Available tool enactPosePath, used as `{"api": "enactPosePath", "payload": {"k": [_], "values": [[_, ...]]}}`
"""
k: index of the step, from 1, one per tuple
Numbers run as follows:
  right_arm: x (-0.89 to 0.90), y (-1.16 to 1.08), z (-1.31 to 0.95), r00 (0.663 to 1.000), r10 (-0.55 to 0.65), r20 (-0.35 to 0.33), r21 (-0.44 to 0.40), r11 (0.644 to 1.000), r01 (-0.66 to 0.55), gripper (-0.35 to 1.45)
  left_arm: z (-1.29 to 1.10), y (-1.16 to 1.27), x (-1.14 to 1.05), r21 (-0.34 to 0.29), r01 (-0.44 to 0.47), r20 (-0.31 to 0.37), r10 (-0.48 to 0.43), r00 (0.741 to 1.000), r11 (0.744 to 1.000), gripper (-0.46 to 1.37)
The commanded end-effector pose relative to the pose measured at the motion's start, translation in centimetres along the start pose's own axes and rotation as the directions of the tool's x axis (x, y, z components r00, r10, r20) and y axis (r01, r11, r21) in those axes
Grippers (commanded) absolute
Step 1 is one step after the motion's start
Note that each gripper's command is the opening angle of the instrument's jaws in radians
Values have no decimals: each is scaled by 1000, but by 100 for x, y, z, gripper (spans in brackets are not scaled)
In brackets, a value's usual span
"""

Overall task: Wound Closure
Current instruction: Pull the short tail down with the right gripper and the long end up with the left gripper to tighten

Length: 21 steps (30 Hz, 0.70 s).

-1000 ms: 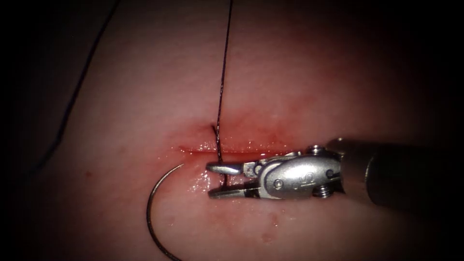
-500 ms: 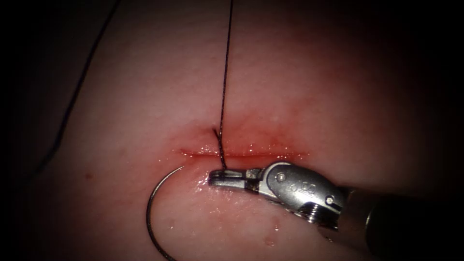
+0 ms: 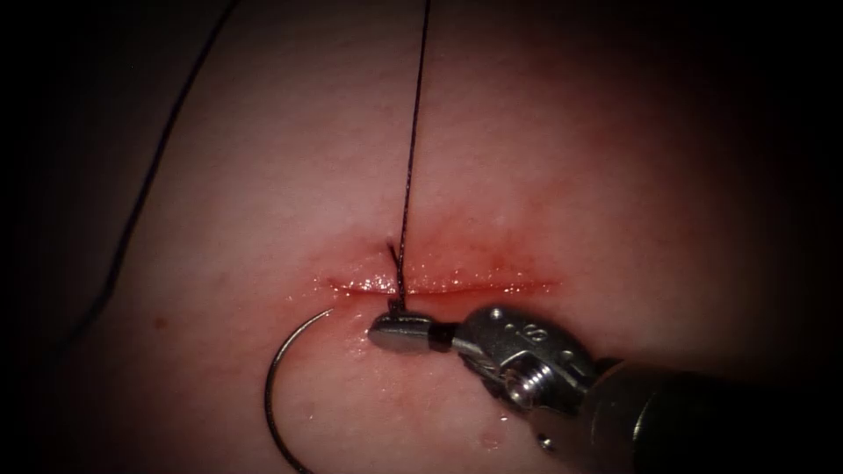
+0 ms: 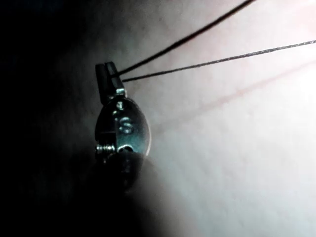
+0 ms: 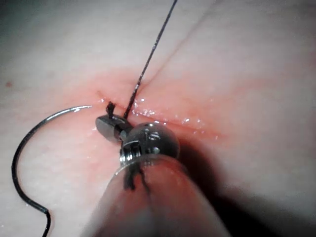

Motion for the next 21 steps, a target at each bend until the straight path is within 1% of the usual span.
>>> {"api": "enactPosePath", "payload": {"k": [1,4,8,11,12,13,14,15,17,21], "values": [[2,-1,-1,1000,31,2,0,1000,-31,-35,0,-2,0,10,-7,12,7,1000,1000,-35],[-4,-3,-4,996,88,6,5,996,-88,-35,1,-6,-1,22,-36,29,35,999,999,-35],[-10,-8,-7,991,134,17,9,991,-134,-35,2,-9,-2,34,-65,47,64,997,997,-35],[-12,-13,-8,987,159,3,33,987,-159,-35,3,-8,-2,41,-83,53,81,995,996,-35],[-12,-16,-8,984,177,4,38,984,-177,-35,3,-7,-2,39,-102,58,99,993,994,-35],[-13,-17,-8,984,177,4,38,984,-177,-35,4,-7,-2,39,-113,60,111,992,993,-35],[-14,-19,-6,983,182,4,42,982,-182,-35,5,-6,-2,43,-149,82,145,986,988,-35],[-15,-20,-5,982,187,6,42,981,-188,-35,5,-7,-2,46,-166,91,162,983,985,-35],[-22,-25,-1,981,195,16,48,979,-196,-35,7,-11,-3,56,-200,122,192,974,978,-35],[-30,-31,2,977,209,28,48,976,-211,-35,8,-16,-6,65,-206,133,197,971,976,-35]]}}
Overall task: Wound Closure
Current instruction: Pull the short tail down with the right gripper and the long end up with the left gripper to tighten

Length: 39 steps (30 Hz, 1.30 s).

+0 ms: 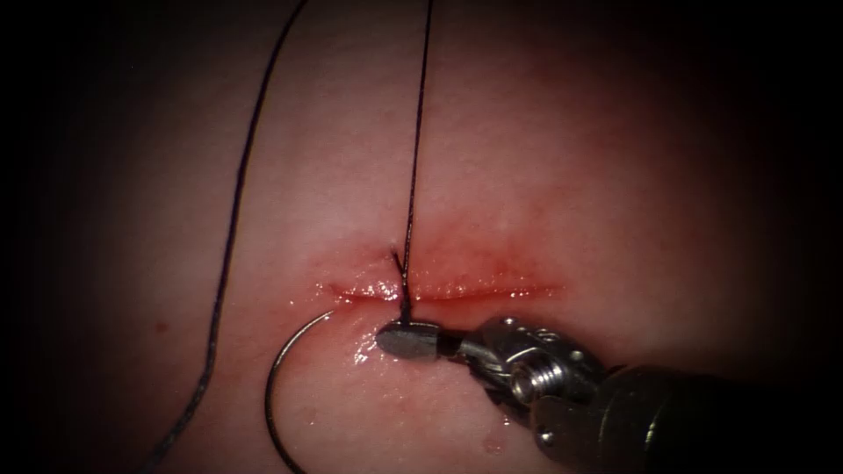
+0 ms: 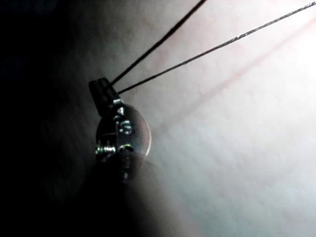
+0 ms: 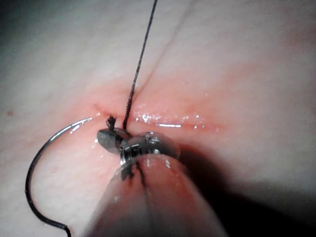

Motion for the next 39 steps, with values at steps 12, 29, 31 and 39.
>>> {"api": "enactPosePath", "payload": {"k": [12,29,31,39], "values": [[-21,0,7,999,16,31,-14,1000,-15,-35,0,3,-8,5,-6,9,6,1000,1000,-35],[-7,-12,2,966,-257,11,39,966,256,-35,-6,10,14,-102,146,-115,-157,981,984,-35],[-6,-15,1,953,-302,18,63,952,300,-35,-8,13,17,-111,152,-124,-165,978,982,-35],[3,-31,-1,921,-390,-9,83,917,389,-2,-11,15,29,-154,179,-164,-204,965,972,-35]]}}
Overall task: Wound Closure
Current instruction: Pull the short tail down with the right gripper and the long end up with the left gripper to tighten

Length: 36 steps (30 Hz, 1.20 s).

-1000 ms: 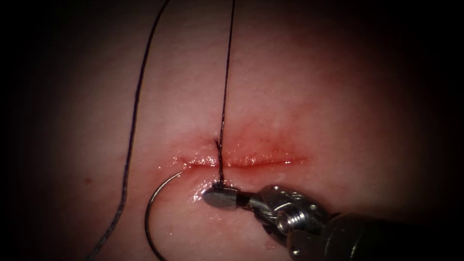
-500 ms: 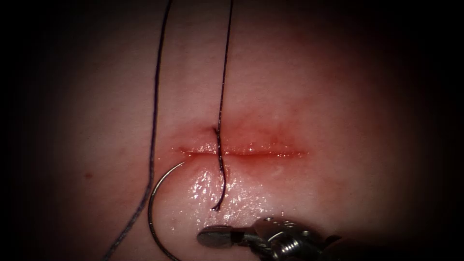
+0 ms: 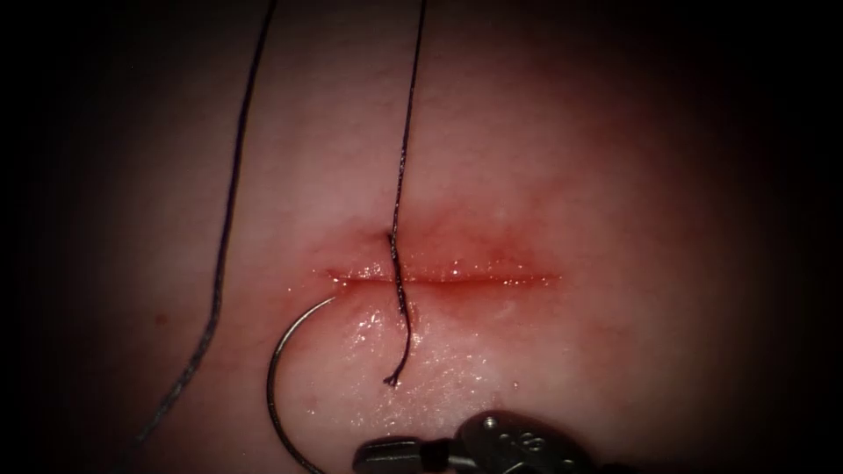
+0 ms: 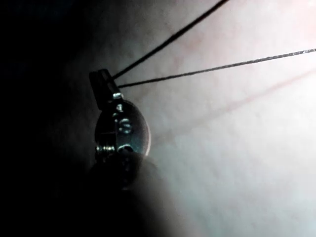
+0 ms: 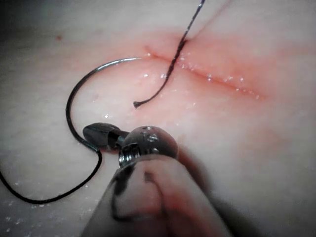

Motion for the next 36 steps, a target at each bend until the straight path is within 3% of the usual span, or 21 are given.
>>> {"api": "enactPosePath", "payload": {"k": [1,3,4,9,12,20,26,36], "values": [[0,0,-1,1000,-2,-5,-8,1000,2,1,0,0,0,-12,0,-2,0,1000,1000,-35],[3,3,-4,999,-30,-19,-17,999,29,46,-1,1,1,-19,6,-11,-6,1000,1000,-35],[4,3,-4,999,-35,-21,-20,999,35,50,-1,1,1,-21,5,-12,-6,1000,1000,-35],[10,10,-12,992,-104,-66,-44,994,102,112,-1,1,1,-30,22,-23,-23,999,999,-35],[12,11,-14,989,-127,-70,-47,991,124,125,-2,2,2,-37,27,-30,-28,999,999,-35],[21,13,-13,984,-151,-93,-80,986,144,142,-7,7,3,-75,98,-64,-103,993,992,-35],[29,12,-20,968,-231,-97,-91,971,222,129,-13,7,7,-113,149,-89,-160,983,982,-35],[27,14,-21,964,-250,-95,-98,966,241,126,-13,3,11,-105,150,-85,-159,984,983,-35]]}}
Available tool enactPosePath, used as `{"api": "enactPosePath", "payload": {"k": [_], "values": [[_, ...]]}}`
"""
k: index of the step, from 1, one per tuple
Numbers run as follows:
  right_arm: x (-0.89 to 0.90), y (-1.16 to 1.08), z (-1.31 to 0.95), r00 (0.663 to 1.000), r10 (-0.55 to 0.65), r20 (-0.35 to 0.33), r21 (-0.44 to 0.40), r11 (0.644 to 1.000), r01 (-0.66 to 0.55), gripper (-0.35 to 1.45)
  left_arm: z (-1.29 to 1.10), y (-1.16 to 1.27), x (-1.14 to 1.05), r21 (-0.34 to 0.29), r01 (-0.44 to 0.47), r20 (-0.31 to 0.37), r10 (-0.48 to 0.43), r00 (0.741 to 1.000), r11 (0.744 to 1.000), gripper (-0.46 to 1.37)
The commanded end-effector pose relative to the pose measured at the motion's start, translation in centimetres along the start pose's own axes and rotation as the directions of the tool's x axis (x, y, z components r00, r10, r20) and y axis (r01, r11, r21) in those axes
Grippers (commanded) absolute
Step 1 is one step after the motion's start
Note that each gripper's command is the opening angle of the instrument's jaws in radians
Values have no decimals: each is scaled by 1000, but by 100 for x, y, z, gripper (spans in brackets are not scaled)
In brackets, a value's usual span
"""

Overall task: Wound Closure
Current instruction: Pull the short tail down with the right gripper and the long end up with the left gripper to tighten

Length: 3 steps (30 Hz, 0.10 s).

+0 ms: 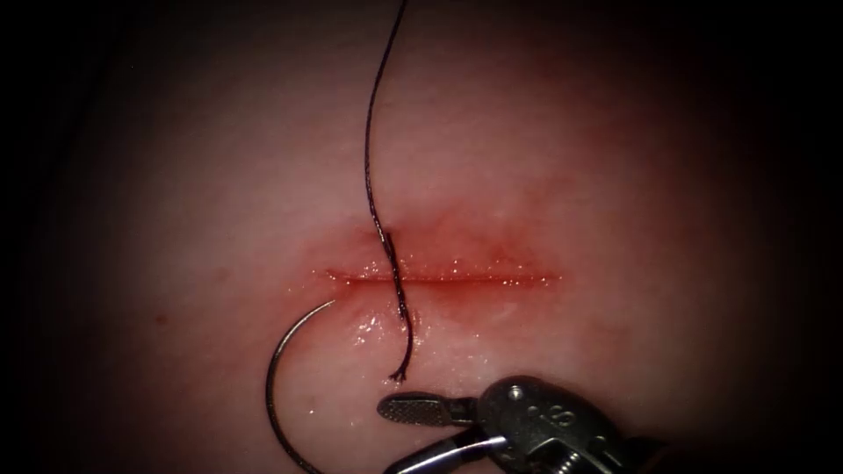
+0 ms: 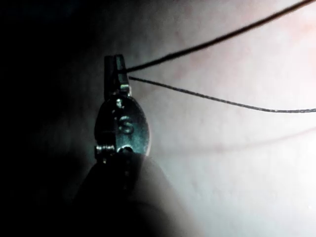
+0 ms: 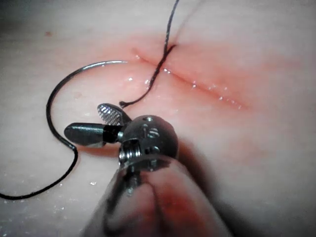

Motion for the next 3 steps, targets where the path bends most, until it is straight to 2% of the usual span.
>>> {"api": "enactPosePath", "payload": {"k": [1,3], "values": [[0,0,0,1000,-2,0,3,1000,2,125,0,0,0,-6,-1,2,1,1000,1000,-35],[0,0,0,1000,-1,0,3,1000,1,125,0,0,0,-4,-7,4,7,1000,1000,-35]]}}
